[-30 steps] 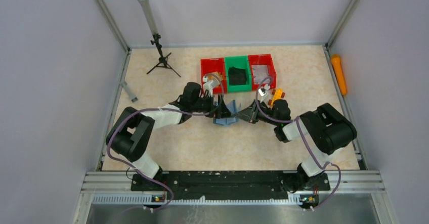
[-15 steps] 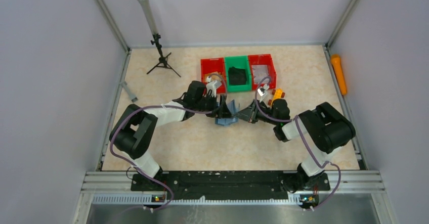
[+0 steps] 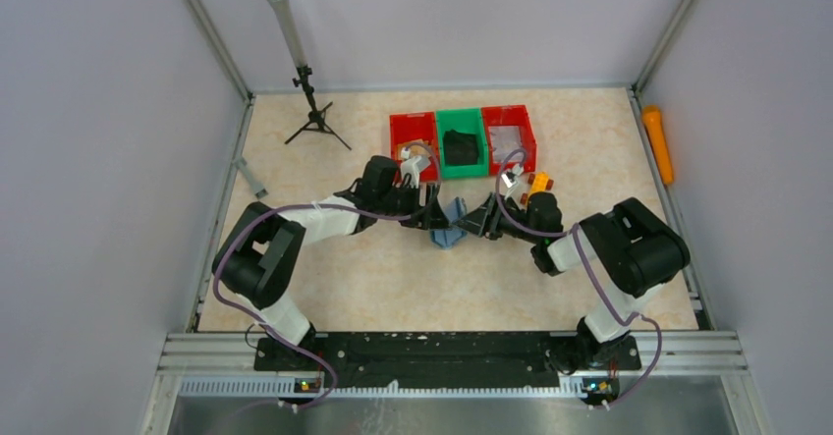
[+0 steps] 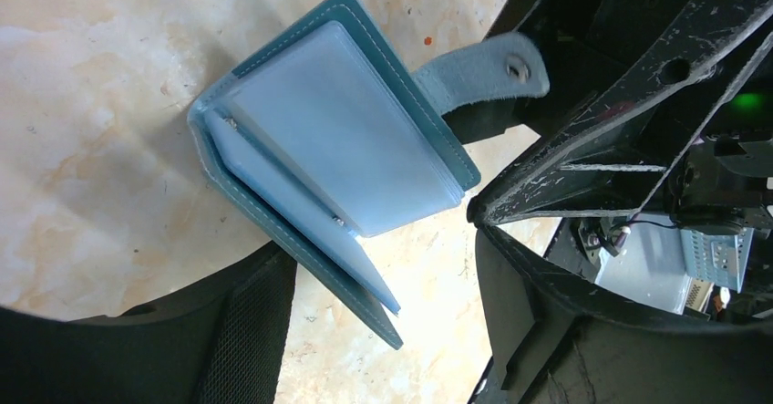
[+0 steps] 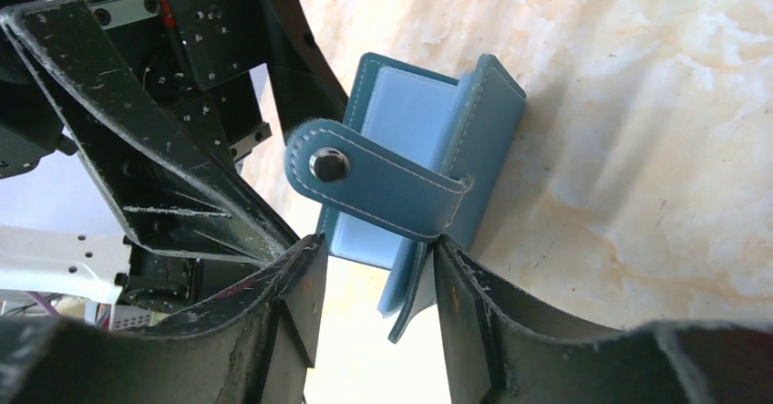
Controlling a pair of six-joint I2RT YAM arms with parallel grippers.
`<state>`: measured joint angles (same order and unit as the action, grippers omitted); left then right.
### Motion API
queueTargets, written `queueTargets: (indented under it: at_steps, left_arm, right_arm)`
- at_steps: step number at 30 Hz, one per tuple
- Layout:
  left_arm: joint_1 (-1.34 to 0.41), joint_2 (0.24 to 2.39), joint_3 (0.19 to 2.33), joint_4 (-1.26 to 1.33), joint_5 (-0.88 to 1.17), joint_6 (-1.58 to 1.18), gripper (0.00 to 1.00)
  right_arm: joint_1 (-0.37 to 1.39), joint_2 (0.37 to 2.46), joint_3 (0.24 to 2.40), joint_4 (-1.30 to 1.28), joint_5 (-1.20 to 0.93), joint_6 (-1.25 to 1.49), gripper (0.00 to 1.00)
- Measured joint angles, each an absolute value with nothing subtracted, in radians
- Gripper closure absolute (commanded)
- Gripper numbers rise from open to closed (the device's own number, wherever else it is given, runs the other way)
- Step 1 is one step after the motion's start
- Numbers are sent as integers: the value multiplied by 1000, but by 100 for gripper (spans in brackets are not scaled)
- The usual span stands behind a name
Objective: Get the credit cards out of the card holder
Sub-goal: Remove the credit card from the card holder.
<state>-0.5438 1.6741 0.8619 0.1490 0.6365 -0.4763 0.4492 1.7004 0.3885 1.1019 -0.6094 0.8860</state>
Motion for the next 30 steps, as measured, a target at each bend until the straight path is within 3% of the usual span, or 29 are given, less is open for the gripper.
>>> queueTargets:
  at_steps: [2,13,25,30]
  left_arm:
    - [-543,1674,862,148,642,-476,27]
    - [-542,1708,887,113,622,-474,31]
    - [-541,1760,916,39,577,-467,29]
    - [-541,1760,916,31,575,-463,18]
  right_arm:
    - [449,1703,389,1095,-604,882,51]
    - [456,1707,408,1066,-613,872,80]
    - [461,1707,421,1044,-614,870,90]
    - [461,1707,421,1039,-614,866,96]
